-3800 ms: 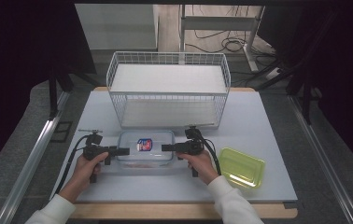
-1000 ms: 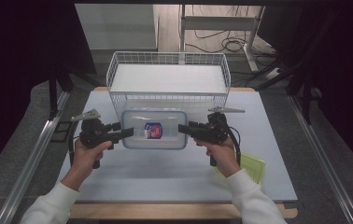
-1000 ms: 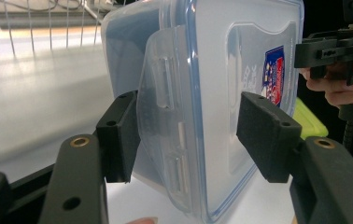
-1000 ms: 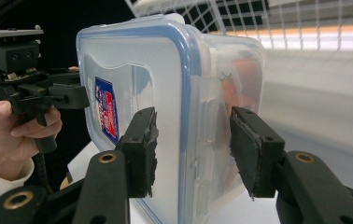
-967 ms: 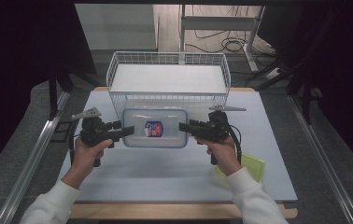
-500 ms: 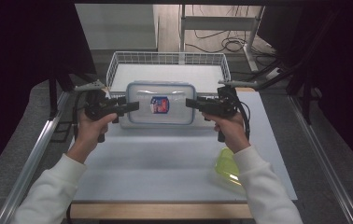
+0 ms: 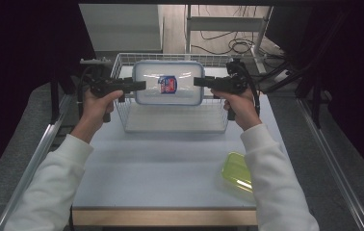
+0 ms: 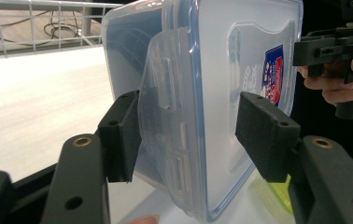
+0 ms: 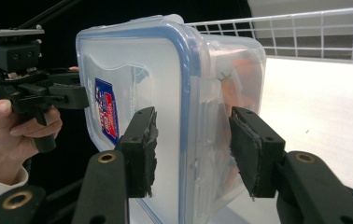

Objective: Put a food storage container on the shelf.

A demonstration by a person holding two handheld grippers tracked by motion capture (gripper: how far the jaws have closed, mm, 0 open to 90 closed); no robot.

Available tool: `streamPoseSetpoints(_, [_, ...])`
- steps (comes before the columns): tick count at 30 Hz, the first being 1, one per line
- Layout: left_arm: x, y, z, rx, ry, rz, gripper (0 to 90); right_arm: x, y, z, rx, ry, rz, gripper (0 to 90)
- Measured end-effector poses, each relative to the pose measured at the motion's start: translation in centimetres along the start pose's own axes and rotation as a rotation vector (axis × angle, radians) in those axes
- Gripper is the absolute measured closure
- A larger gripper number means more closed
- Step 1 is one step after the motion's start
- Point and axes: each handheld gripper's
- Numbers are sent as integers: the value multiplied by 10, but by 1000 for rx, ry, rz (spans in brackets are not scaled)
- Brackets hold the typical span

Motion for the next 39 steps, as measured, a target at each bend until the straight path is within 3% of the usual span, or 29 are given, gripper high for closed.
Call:
streamPoseSetpoints(8, [-21,6,16,-7,28,-13,424,-13,-24,6,-12,5,51,518])
streamPoseSetpoints(14, [-23,13,23,11,26,-38,424,-18,-31,8,1,20,65,516])
streamPoseSetpoints(17, [-26,14,26,1,28,-38,421,-21,-36,10,-4,31,73,512])
streamPoseSetpoints(22, [-35,22,34,7,41,-98,393,-28,-44,16,3,52,117,506])
streamPoseSetpoints(31, [-43,37,50,18,35,-204,334,-30,-58,27,33,41,190,482])
streamPoseSetpoints(39, [-45,48,68,-25,34,-274,176,-32,-53,40,137,71,196,455])
Point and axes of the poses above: each handheld gripper's, and its own axes: z roughly forward along the jaws, x roughly out of its underside, y roughly to its left, and after that the axes turned 9 degrees about -z, right-handed
